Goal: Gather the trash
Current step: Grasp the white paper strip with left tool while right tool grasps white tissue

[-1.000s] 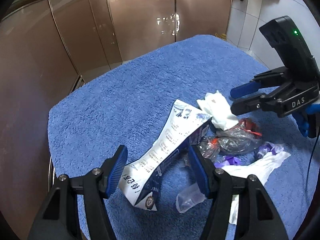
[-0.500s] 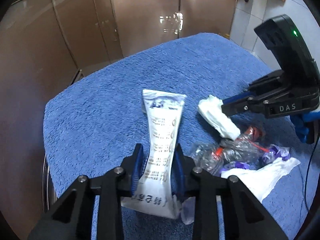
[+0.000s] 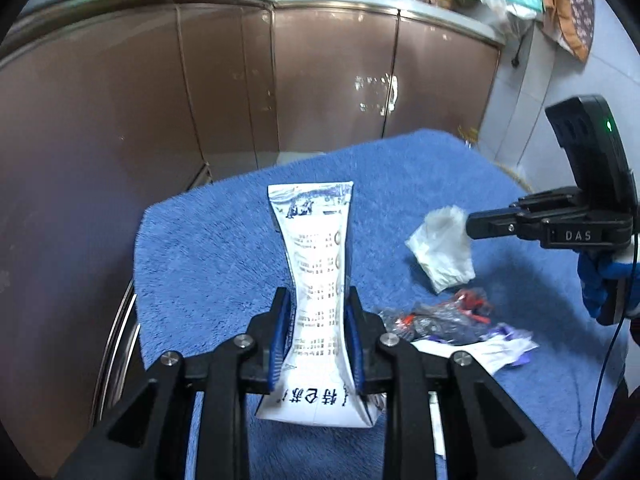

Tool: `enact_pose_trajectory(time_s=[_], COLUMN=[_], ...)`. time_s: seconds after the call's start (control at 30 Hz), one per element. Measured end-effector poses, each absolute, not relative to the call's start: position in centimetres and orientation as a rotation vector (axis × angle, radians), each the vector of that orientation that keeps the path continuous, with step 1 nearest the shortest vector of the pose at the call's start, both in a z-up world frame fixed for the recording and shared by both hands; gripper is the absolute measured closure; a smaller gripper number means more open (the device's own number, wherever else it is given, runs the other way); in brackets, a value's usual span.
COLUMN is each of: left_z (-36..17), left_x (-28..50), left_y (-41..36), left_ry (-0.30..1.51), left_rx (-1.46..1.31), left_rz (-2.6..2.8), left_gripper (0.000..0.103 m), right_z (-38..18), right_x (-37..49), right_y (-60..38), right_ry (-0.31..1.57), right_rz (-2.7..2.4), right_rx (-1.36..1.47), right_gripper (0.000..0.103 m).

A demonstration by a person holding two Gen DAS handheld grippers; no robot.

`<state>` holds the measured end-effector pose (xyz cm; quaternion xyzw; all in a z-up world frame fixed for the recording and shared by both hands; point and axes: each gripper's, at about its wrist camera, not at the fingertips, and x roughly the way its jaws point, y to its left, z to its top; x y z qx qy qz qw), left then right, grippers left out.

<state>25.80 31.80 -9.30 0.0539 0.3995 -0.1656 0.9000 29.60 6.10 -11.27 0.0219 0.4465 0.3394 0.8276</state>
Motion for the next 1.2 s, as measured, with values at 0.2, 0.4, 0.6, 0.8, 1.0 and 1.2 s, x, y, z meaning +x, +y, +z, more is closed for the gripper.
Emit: enact_pose_trajectory(time_s=[0.2,0.4,0.6,0.8,1.0,1.2], left_z=[-6.9,-4.9,-5.6,-7.0,-7.7,-7.7], left_x=[23.4,21.1,20.5,20.7,20.4,20.0], left_y=[30.7,29.8,29.9,30.6,31.0,31.4], left_ry=[0.776,0.735,0.732,0.732,0.733,0.729], left_rx=[0.095,0.059,0.028,-0.022,-0.040,-0.047], left_rz=[-0.339,-0.348,-0.354,-0.367,-0.381,-0.371], left_gripper=[0.078,0.078,0.078,0.078,0.078,0.078], right_z=[-7.9,-6.7,-9.9,-13.3,-15.7,-16.2], right_x=[26.8,25.5,27.1,29.4,31.2,31.5], right_y=[4.8,2.8,2.8,4.7,7.1,7.8], right_ry=[0.875,0.875,0.952,1.011,1.048,1.013], right_rz=[0.711,0.677,0.644,0.596,0.531,0.484], right_rx=[0.001,0.009,0.023,-0.011,-0.080,-0.134], right_gripper=[0.098,0.098,0.092,0.057,0.045,0.062])
